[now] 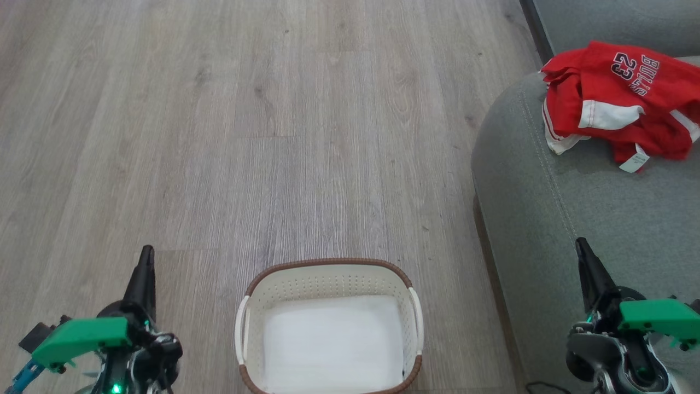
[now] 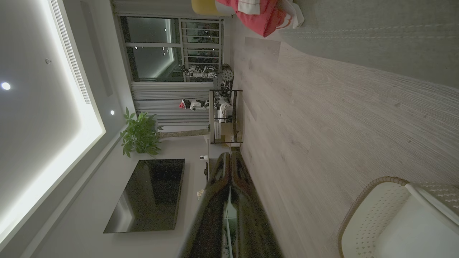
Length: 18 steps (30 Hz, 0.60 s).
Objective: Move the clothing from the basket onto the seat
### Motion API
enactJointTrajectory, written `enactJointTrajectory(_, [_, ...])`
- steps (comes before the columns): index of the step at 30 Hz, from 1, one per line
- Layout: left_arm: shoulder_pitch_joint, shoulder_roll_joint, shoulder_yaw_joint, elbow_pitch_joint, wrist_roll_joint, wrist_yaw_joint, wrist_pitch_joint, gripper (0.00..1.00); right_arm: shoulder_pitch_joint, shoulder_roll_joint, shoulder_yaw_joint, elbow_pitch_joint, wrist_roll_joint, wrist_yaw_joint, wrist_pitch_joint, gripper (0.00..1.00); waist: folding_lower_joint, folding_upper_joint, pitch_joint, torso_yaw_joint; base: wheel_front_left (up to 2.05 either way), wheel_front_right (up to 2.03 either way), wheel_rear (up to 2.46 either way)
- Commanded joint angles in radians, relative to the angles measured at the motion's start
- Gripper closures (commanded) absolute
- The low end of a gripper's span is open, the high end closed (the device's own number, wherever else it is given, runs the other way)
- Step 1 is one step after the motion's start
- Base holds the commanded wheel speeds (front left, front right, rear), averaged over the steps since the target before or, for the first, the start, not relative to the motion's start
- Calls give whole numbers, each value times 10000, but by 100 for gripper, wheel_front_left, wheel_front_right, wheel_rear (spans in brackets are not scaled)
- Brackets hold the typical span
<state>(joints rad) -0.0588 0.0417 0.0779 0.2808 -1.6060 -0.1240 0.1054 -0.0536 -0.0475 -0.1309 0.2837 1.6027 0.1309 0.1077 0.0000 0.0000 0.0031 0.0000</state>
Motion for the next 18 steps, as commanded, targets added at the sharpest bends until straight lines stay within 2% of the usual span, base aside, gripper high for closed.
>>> enactJointTrajectory(1, [-493,85,360,-356,-25,-67,80,100,-543,-28,172,-389,60,-2,55,100,0,0,0,0,0,0,0])
enactJointTrajectory(18, [-493,85,360,-356,-25,-67,80,100,-543,-28,172,-389,60,-2,54,100,0,0,0,0,0,0,0])
